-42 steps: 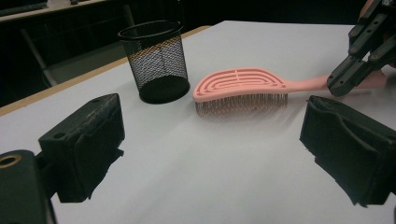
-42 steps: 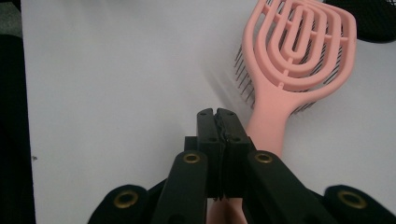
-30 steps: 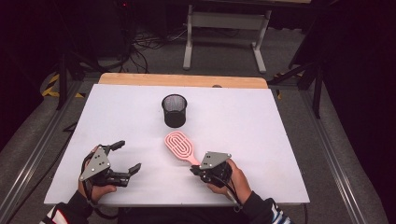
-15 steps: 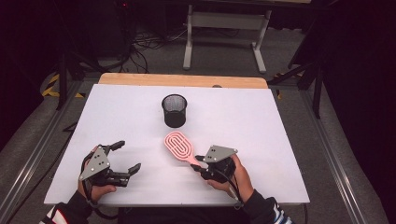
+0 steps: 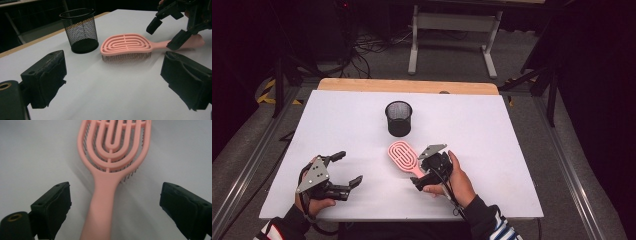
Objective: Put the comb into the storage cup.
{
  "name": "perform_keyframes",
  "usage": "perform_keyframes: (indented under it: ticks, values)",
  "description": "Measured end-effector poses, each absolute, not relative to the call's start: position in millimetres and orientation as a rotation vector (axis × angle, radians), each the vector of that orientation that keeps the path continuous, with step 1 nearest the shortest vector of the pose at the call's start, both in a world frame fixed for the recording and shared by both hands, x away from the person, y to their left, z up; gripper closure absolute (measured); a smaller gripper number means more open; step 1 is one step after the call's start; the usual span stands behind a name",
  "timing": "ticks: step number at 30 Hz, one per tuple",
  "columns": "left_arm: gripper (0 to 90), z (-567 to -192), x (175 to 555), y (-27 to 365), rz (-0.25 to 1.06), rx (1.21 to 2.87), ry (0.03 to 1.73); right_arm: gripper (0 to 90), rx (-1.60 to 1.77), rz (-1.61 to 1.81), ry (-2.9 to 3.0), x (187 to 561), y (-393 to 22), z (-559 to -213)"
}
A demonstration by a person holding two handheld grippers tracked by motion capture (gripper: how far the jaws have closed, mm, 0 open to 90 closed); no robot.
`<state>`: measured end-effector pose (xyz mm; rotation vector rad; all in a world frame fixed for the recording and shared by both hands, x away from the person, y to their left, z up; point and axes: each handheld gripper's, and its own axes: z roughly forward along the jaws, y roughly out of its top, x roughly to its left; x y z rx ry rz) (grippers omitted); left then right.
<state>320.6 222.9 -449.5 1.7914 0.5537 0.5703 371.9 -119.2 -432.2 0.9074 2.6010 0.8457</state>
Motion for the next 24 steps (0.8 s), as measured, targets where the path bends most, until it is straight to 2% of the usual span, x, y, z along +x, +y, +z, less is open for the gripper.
perform_keyframes:
  ticks: [8, 11, 13, 15, 17, 20, 24]
  values:
    - [7.3, -450.2, 321.2, 221.7, 0.560, 1.800, 0.556, 10.9, 0.954, 0.726, 2.653, 381.9, -109.5, -444.6]
    - [7.3, -450.0, 321.0, 221.9, 0.562, 1.799, 0.554, 13.4, 0.973, 0.704, 2.655, 384.6, -107.7, -447.6]
    - [7.2, -450.1, 321.1, 222.1, 0.560, 1.801, 0.554, 20.9, 0.980, 0.733, 2.656, 385.6, -107.6, -447.3]
    - [7.2, -450.2, 321.4, 222.1, 0.558, 1.805, 0.551, 33.4, 0.974, 0.752, 2.648, 386.0, -108.3, -445.1]
    - [7.2, -450.0, 321.0, 221.6, 0.559, 1.806, 0.548, 38.4, 0.966, 0.760, 2.646, 386.1, -108.4, -444.8]
    - [7.3, -450.5, 320.8, 220.7, 0.555, 1.805, 0.548, 52.8, 0.955, 0.780, 2.644, 385.2, -109.9, -443.7]
    - [7.2, -451.8, 321.6, 219.6, 0.546, 1.811, 0.550, 59.9, 0.956, 0.794, 2.643, 384.4, -111.0, -443.6]
